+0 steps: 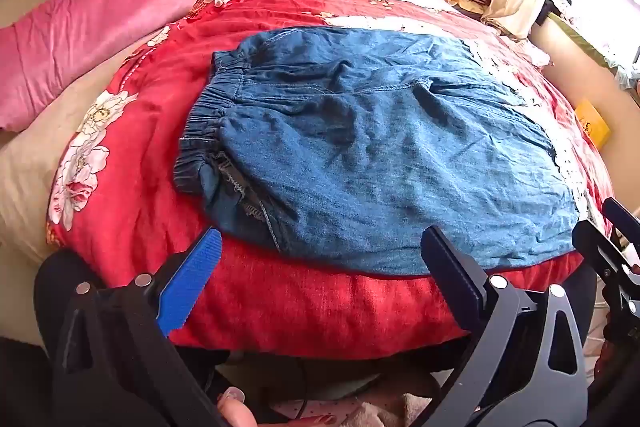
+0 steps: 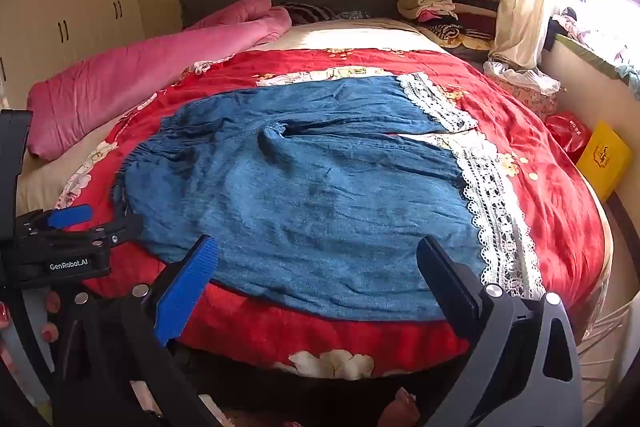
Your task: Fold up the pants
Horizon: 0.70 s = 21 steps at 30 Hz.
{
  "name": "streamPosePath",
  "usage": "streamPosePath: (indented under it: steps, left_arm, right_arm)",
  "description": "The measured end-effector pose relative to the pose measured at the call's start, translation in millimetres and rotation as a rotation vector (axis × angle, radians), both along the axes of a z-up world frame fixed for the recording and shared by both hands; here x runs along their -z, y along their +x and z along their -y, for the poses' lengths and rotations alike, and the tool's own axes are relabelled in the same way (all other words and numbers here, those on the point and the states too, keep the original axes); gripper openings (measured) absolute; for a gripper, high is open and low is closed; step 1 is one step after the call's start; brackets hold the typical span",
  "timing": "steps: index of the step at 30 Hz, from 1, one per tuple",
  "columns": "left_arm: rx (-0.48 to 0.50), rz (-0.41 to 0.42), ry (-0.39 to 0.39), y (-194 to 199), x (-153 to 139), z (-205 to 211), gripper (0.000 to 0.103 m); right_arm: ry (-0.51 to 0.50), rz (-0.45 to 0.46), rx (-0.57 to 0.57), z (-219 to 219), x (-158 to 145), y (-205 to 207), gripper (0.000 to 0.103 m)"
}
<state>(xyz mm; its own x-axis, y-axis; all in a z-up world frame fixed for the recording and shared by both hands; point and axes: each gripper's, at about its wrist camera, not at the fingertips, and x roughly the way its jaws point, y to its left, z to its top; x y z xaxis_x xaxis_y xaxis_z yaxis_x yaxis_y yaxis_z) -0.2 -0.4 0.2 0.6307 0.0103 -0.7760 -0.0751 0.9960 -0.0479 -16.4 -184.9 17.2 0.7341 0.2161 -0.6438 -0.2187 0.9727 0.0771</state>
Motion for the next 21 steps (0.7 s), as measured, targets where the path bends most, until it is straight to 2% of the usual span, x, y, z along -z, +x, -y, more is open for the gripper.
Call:
streamPosePath:
  steps: [21]
  left_arm:
    - [0.001, -0.001, -0.026, -1, -2, -6, 0.094]
  right_arm:
    - [-0.015, 0.023, 0.005, -2, -6, -4, 0.099]
